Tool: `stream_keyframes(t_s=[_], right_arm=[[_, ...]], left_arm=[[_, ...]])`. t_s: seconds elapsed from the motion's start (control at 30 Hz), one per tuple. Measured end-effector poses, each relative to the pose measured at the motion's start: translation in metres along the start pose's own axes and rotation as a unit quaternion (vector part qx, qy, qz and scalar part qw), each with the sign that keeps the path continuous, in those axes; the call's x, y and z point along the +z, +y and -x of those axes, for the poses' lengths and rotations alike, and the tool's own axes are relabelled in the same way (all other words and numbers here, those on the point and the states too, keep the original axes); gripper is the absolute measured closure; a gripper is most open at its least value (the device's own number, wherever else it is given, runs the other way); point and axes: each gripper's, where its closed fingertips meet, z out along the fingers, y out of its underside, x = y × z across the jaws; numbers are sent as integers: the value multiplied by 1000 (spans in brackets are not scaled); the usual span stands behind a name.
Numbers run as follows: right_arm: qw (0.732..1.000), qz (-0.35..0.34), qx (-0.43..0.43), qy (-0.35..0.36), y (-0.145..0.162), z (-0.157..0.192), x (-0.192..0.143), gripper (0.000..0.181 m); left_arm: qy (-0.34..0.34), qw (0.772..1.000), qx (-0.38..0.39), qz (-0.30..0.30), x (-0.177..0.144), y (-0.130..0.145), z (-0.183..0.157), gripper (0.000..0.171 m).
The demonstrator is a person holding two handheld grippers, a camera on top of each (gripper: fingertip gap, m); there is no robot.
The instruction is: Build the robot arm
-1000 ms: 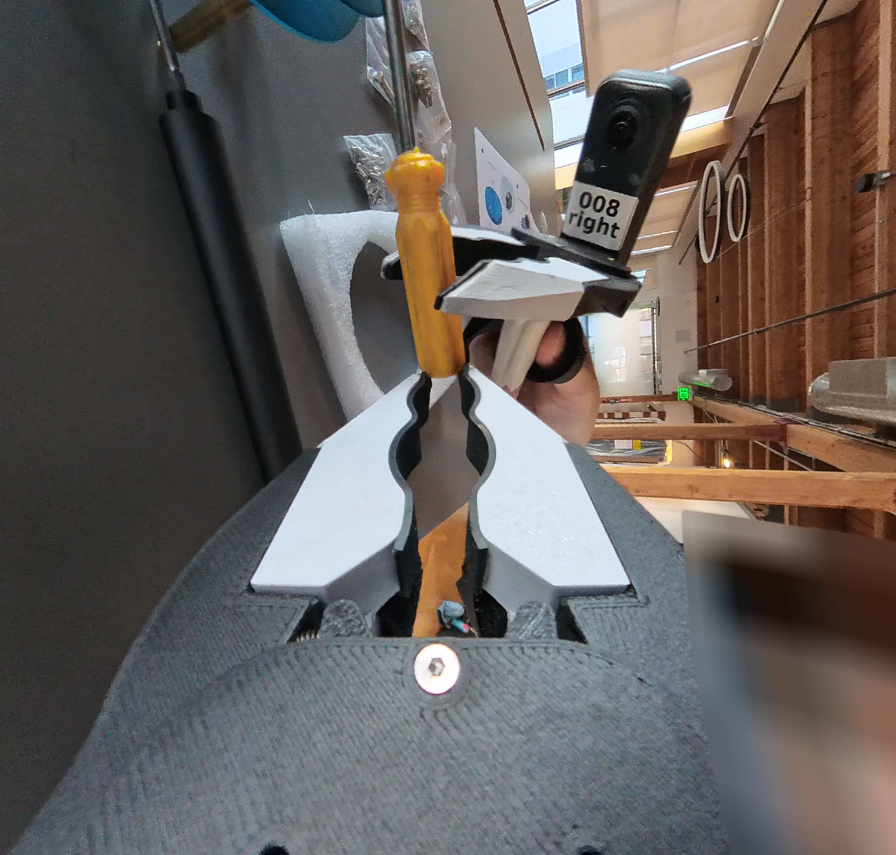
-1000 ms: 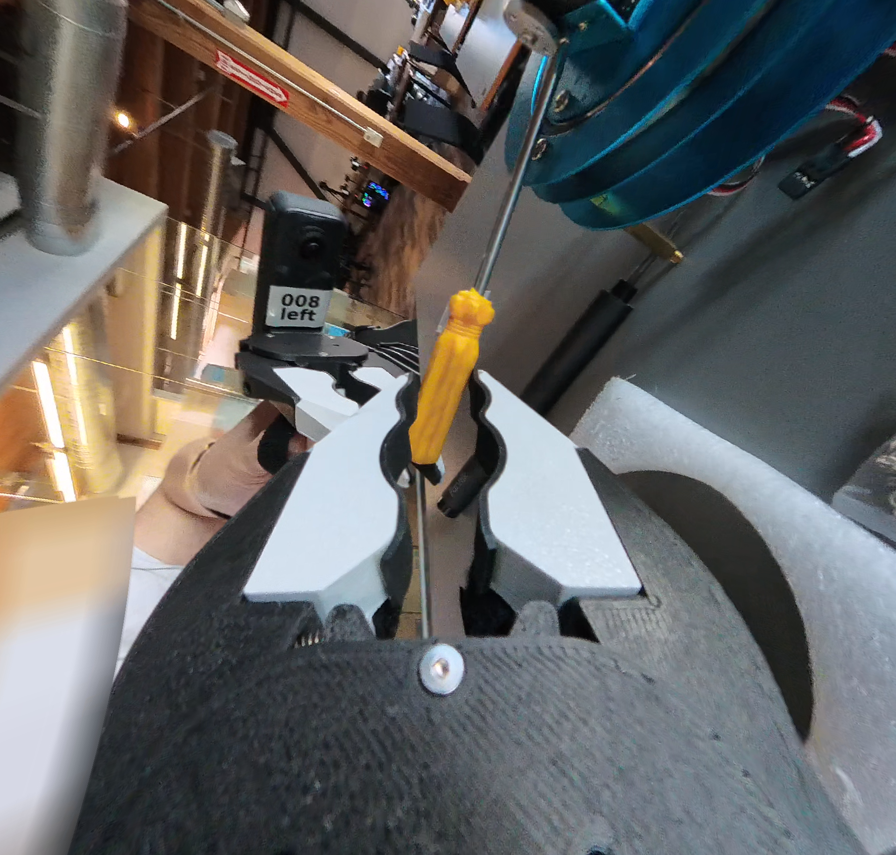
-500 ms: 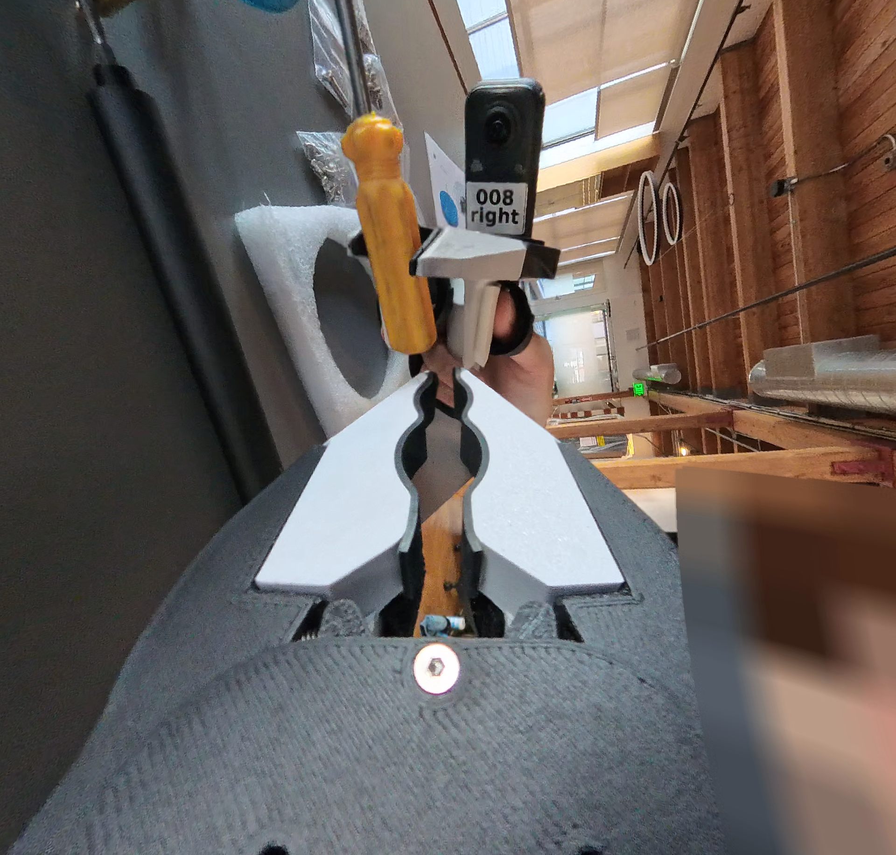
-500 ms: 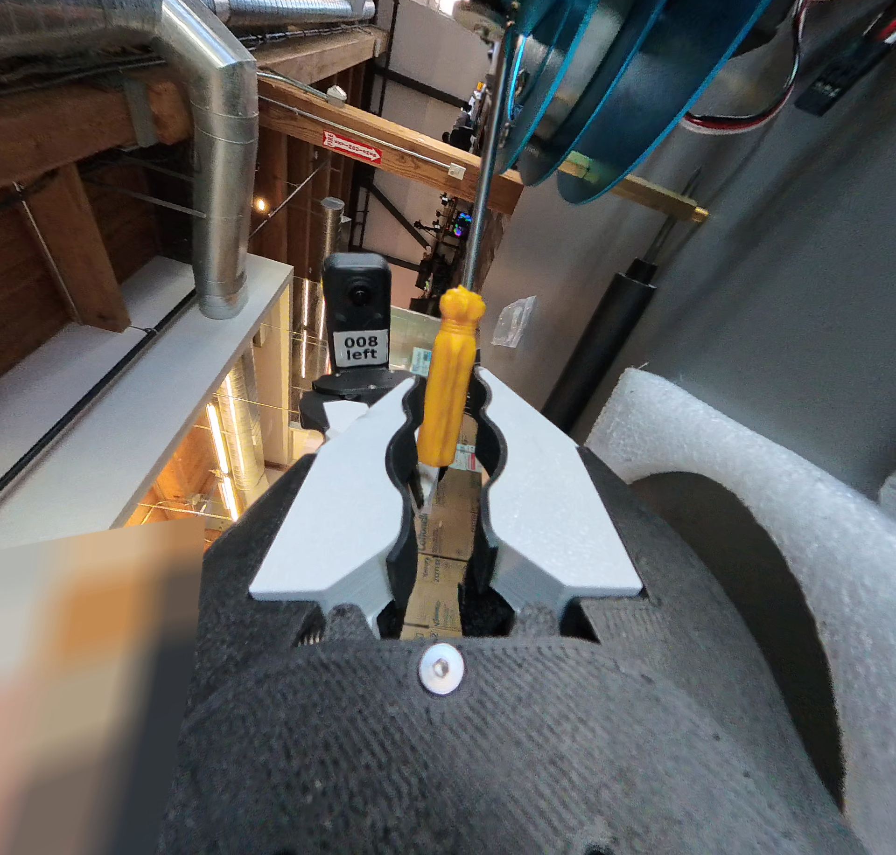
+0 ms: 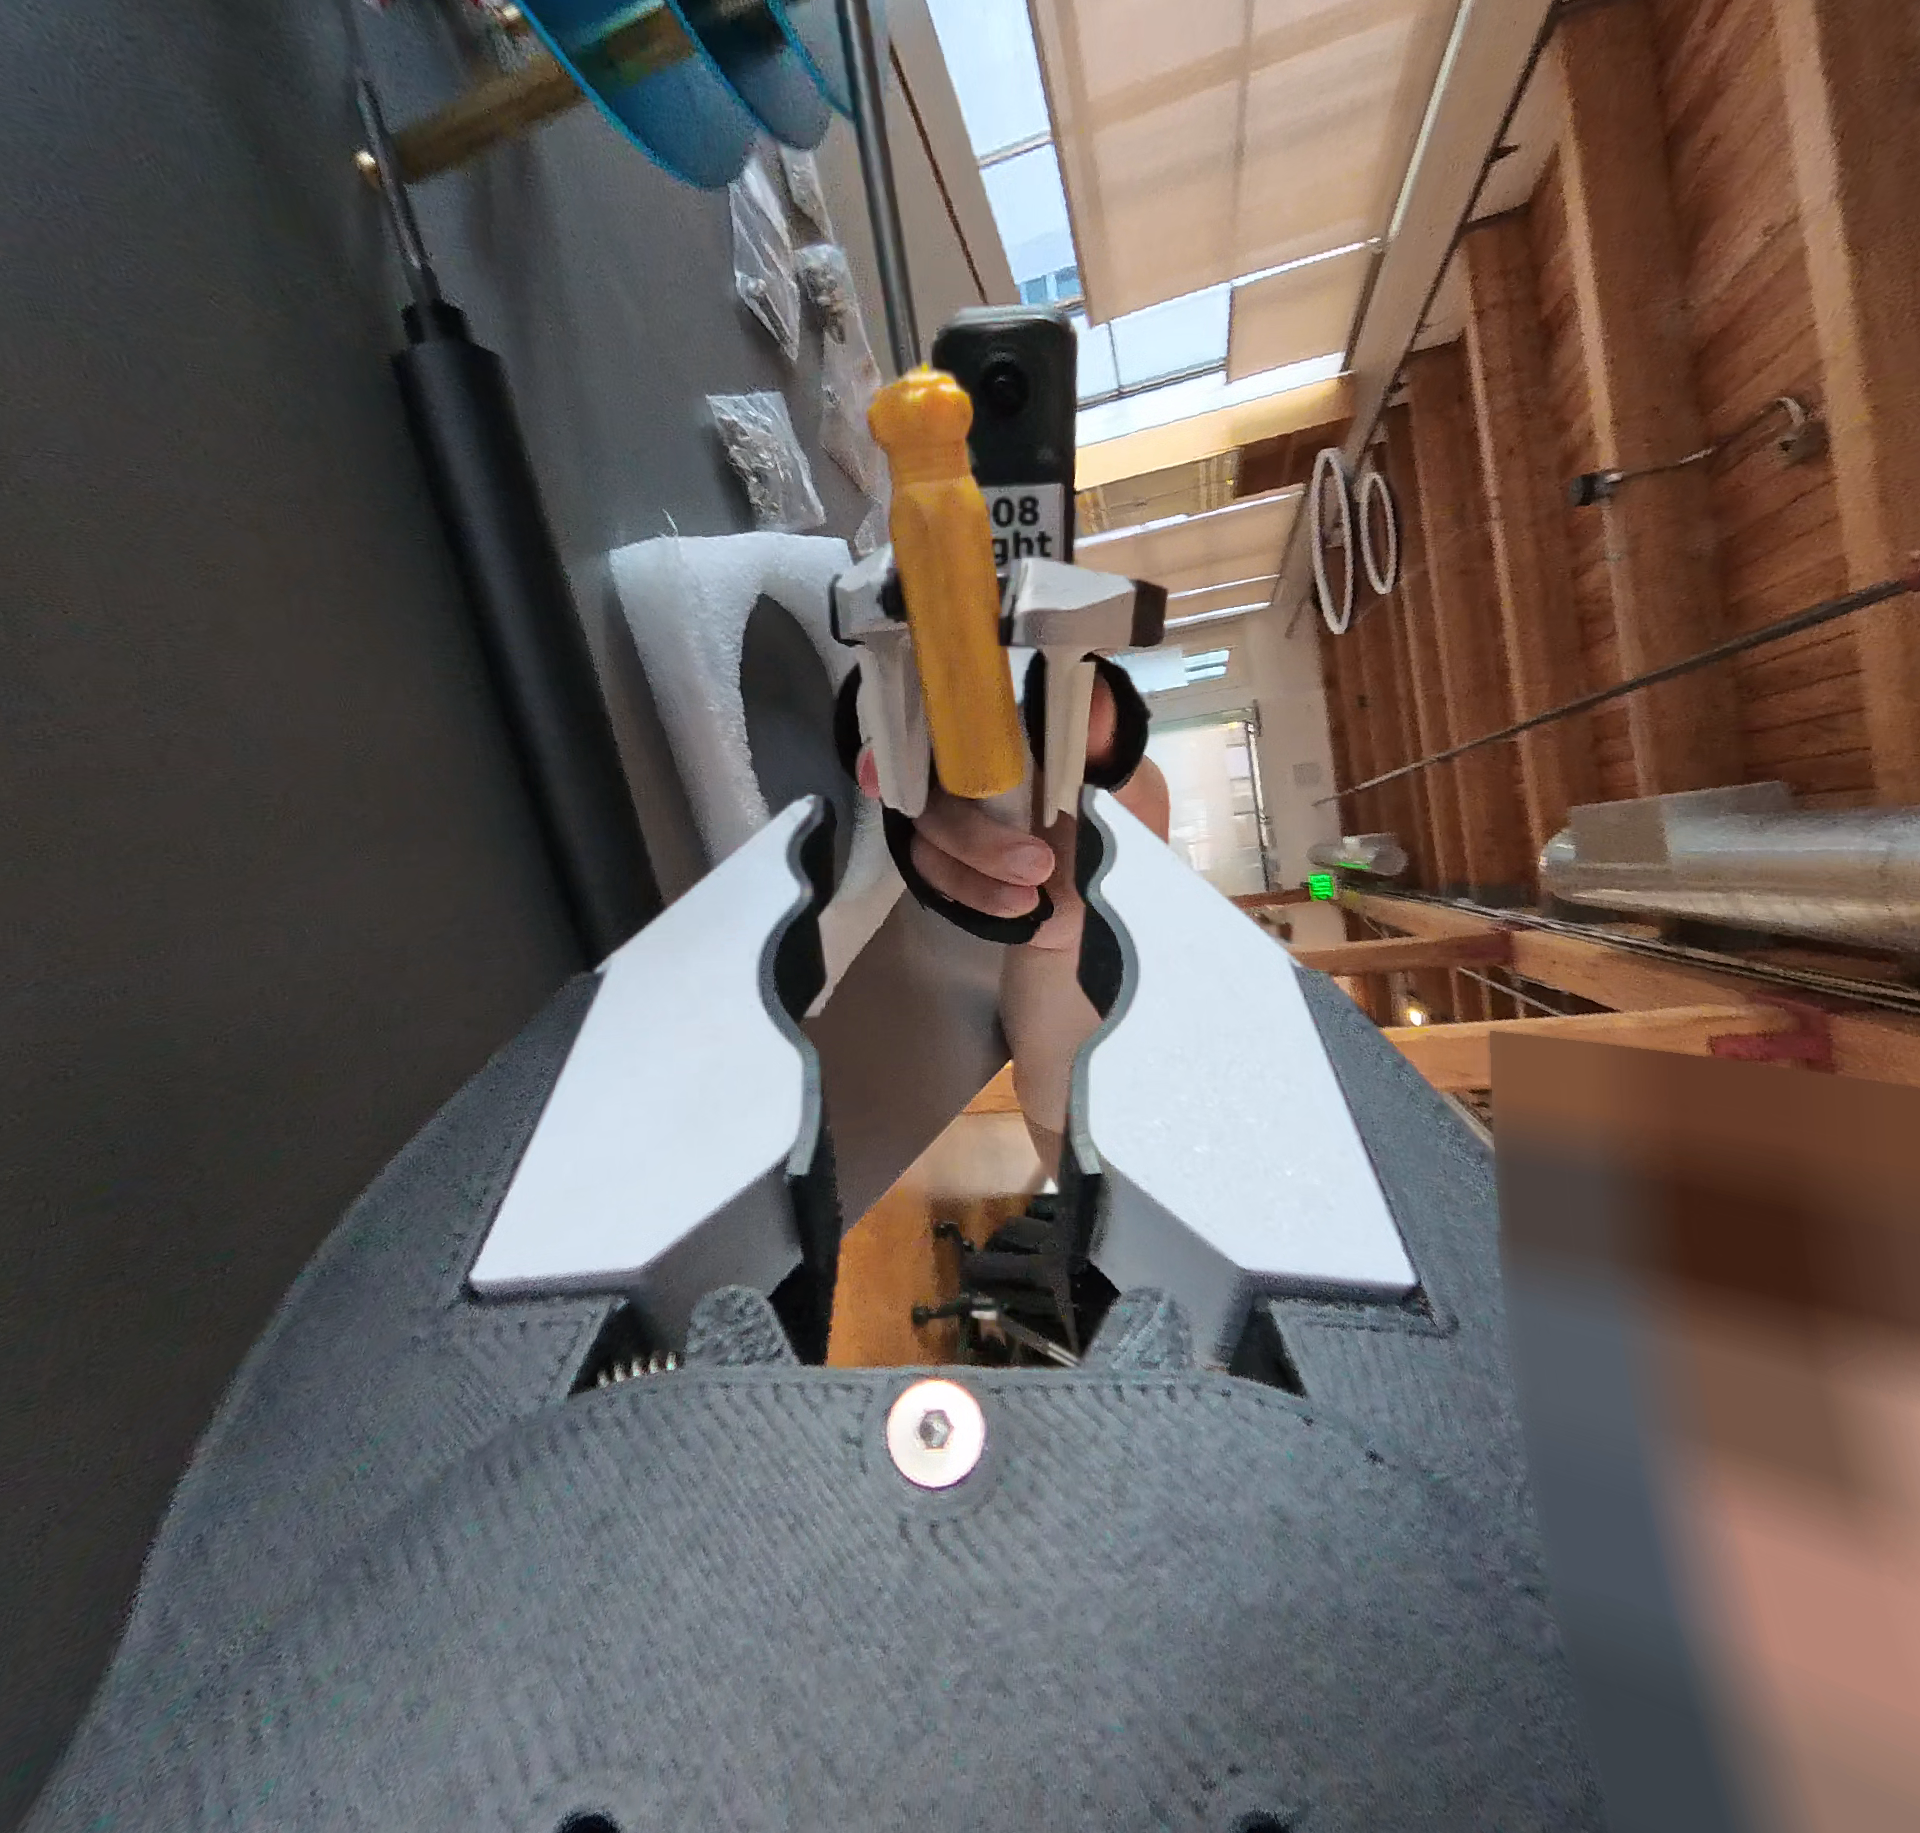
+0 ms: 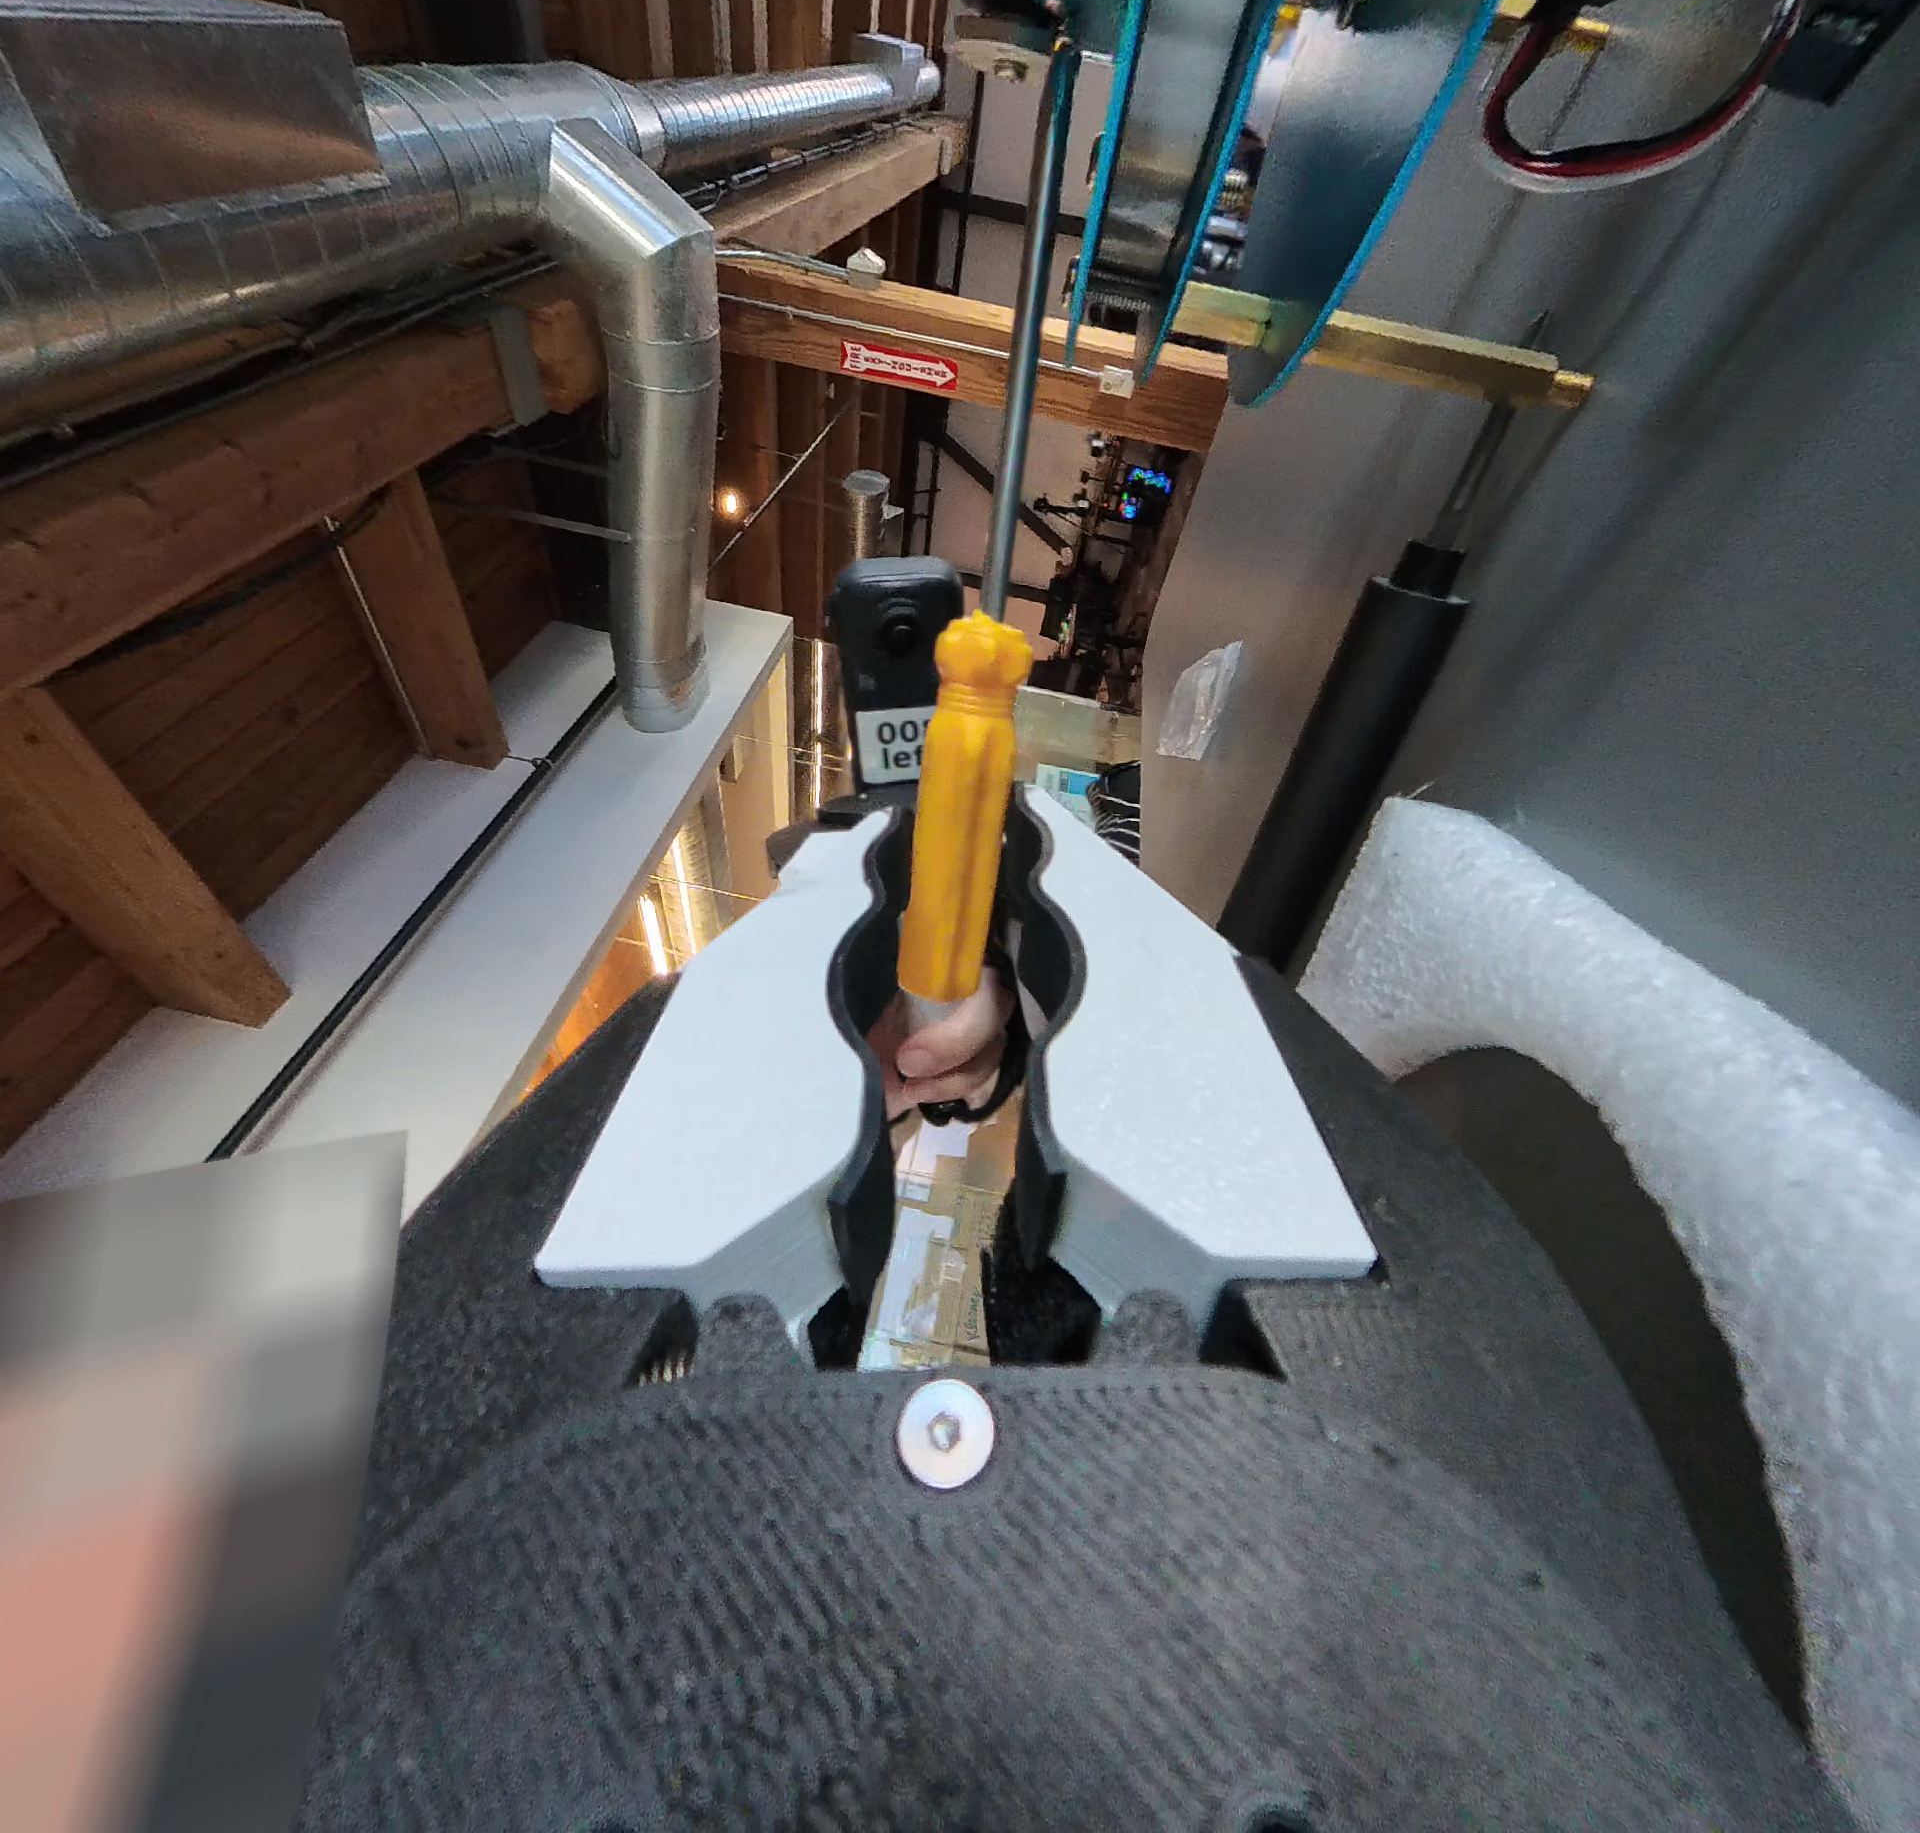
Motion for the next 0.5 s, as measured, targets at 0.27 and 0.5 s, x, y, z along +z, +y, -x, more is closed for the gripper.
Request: stream_keyframes(t_s=[0.27, 0.5], right_arm=[[1000, 2, -2, 12, -1, -3, 9, 165], [1000, 0, -12, 27, -2, -9, 10, 165]], left_arm=[[22, 1000, -9, 12, 11, -3, 5, 142], [16, 1000, 2, 16, 11, -8, 5, 156]])
